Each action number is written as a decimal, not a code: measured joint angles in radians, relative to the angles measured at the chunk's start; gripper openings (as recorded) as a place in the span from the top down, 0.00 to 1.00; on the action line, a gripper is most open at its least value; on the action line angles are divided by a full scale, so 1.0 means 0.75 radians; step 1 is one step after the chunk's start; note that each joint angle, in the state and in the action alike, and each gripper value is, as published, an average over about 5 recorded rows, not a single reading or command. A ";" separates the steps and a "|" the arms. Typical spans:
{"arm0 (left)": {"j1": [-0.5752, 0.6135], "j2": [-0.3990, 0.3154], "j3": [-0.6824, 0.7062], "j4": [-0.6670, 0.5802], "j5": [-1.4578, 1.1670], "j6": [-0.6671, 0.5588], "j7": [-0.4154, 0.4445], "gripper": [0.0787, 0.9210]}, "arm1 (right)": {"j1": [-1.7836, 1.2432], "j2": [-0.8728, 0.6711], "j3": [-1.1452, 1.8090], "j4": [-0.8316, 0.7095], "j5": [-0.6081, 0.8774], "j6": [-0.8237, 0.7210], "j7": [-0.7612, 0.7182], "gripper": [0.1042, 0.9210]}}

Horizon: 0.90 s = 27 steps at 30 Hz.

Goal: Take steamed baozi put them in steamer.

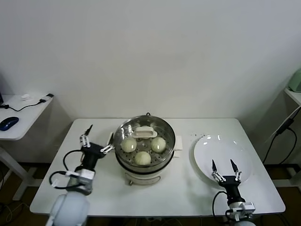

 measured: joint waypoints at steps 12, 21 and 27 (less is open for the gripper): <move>0.108 0.051 -0.175 0.350 -0.508 -0.354 0.067 0.12 | 0.016 0.001 -0.011 -0.004 0.043 -0.007 0.002 0.12; 0.130 0.051 -0.162 0.466 -0.588 -0.512 0.086 0.12 | 0.016 0.008 -0.021 -0.008 0.052 -0.020 0.002 0.12; 0.135 0.044 -0.147 0.500 -0.614 -0.569 0.090 0.12 | 0.011 0.010 -0.022 -0.010 0.055 -0.023 0.002 0.12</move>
